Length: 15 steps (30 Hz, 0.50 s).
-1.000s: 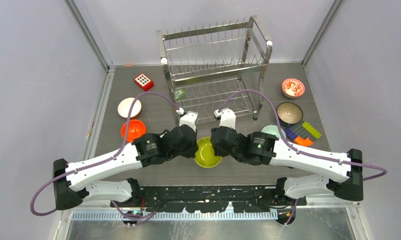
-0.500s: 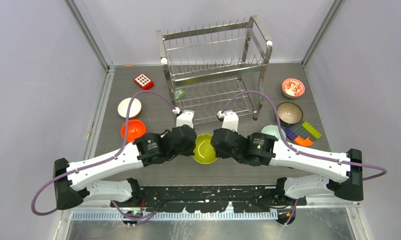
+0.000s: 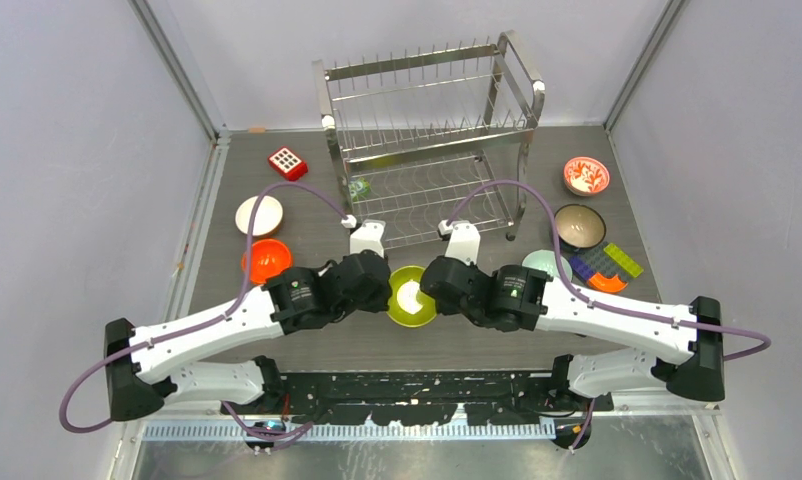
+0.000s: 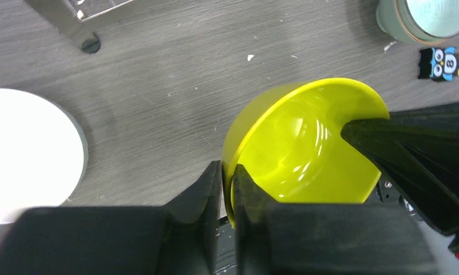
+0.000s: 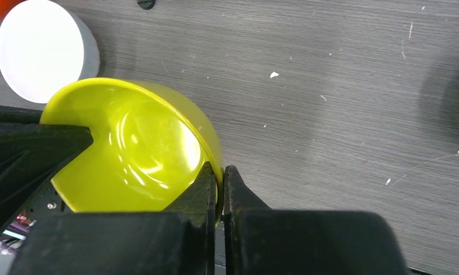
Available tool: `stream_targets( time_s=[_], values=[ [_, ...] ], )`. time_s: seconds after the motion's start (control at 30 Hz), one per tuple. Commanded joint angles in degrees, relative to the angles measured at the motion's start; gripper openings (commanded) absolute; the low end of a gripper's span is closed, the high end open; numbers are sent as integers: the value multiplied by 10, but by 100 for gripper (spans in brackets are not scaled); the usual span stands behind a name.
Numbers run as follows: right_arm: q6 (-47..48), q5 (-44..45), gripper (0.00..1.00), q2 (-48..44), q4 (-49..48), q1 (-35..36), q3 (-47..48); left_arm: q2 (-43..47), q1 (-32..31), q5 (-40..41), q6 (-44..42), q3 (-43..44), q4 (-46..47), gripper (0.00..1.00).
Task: Unload the bowls from the dish rack
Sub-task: Place the bowl at the center of the board.
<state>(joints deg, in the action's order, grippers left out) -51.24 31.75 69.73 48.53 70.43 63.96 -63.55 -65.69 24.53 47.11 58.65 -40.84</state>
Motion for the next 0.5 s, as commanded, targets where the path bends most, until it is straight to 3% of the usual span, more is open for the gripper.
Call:
stream_targets(
  time_s=[0.0, 0.1, 0.17, 0.27, 0.47],
  values=[
    [0, 26, 1, -24, 15, 5, 7, 30, -2, -1, 3, -7, 34, 30],
    [-3, 44, 1, -40, 56, 5, 20, 42, -2, -3, -7, -9, 31, 72],
    [-5, 57, 1, -57, 94, 6, 30, 54, -2, 5, -9, -7, 16, 86],
    [-14, 91, 1, -90, 161, 4, 44, 86, -1, 32, -18, -16, -1, 92],
    [-30, 117, 1, -145, 256, -37, 46, 188, -1, 98, -48, -69, -7, 92]
  ],
)
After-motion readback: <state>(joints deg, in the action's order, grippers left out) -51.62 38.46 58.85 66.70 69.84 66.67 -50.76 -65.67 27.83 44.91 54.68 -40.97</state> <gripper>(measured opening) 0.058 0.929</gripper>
